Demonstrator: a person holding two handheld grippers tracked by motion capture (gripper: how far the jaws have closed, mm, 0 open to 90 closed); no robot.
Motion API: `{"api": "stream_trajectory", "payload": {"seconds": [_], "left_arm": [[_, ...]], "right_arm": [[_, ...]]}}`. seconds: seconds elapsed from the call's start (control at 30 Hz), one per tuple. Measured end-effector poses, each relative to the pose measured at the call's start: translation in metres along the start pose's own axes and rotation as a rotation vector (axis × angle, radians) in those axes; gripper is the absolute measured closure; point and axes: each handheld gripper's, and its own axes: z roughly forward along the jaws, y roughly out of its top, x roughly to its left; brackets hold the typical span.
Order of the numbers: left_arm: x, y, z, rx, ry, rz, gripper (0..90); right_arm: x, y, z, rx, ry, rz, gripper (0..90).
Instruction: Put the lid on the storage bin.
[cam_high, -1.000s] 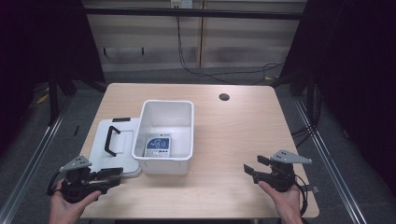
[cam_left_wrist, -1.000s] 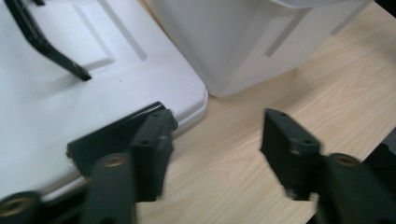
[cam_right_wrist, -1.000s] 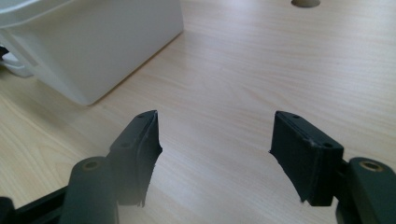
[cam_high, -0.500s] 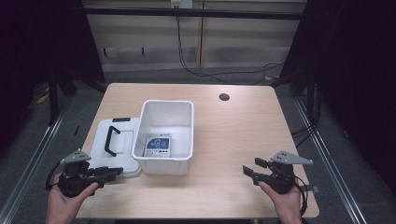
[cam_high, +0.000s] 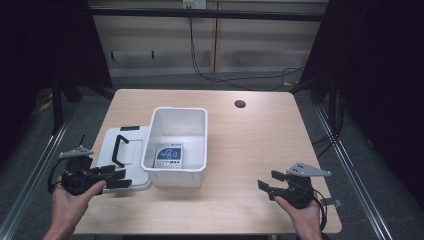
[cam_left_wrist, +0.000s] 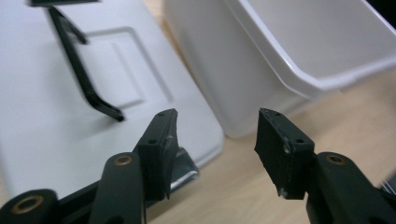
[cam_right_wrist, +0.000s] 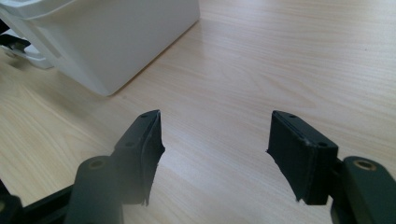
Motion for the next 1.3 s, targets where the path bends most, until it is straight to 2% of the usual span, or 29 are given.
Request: {"api": "stream_trajectory", "payload": {"seconds": [0.03,0.1,0.17,0.23,0.27,0.3,0.33,0.4,0.53,0.67,0.73,0.77,0.83,0.97,1.17,1.27,1.3], "left_arm": [[0.0,0.003,0.0,0.004,0.011,0.009,53.2],[0.003,0.008,0.001,0.024,-0.021,-0.002,52.0],[0.005,0.012,0.002,0.049,-0.009,-0.005,54.5],[0.007,0.014,0.001,0.047,-0.001,-0.021,52.5],[0.013,0.019,0.001,0.07,0.0,-0.061,50.2],[0.016,0.021,0.002,0.09,0.001,-0.064,50.1],[0.016,0.021,0.002,0.09,0.001,-0.064,49.9],[0.019,0.027,0.007,0.139,0.01,-0.055,49.0],[0.025,0.035,0.013,0.174,0.038,-0.052,51.2],[0.028,0.042,0.015,0.175,0.064,-0.065,54.6],[0.029,0.047,0.017,0.191,0.079,-0.057,55.0],[0.03,0.051,0.019,0.223,0.084,-0.039,55.2],[0.032,0.055,0.021,0.235,0.097,-0.04,54.5],[0.036,0.061,0.021,0.243,0.093,-0.06,52.4],[0.043,0.069,0.022,0.258,0.102,-0.084,54.5],[0.045,0.071,0.024,0.267,0.108,-0.087,56.3],[0.046,0.074,0.026,0.288,0.128,-0.071,56.3]], "right_arm": [[0.0,0.0,0.0,-0.002,0.004,0.001,35.0],[-0.001,0.0,-0.001,-0.003,0.008,0.008,34.9],[-0.001,0.0,-0.001,-0.01,0.013,0.007,34.7],[0.0,0.0,-0.001,-0.011,0.016,0.007,34.5],[0.0,0.001,0.0,-0.014,0.026,0.002,33.4],[0.0,0.001,0.0,-0.02,0.025,-0.003,33.4],[0.001,0.001,0.0,-0.02,0.029,-0.003,33.4],[0.001,0.001,0.0,-0.019,0.031,-0.005,33.4],[0.001,0.001,0.0,-0.017,0.033,-0.006,33.3],[0.001,0.001,-0.002,-0.023,0.037,-0.008,33.1],[0.001,0.001,-0.002,-0.024,0.038,-0.005,32.7],[0.001,0.001,-0.002,-0.022,0.04,-0.004,31.7],[0.001,0.001,-0.001,-0.014,0.036,-0.004,28.5],[0.0,0.001,-0.001,-0.003,0.025,0.007,22.5],[-0.001,0.001,0.0,0.007,0.022,0.01,18.1],[-0.001,0.001,0.0,0.007,0.021,0.012,17.8],[-0.001,0.001,0.001,0.008,0.022,0.012,17.7]]}}
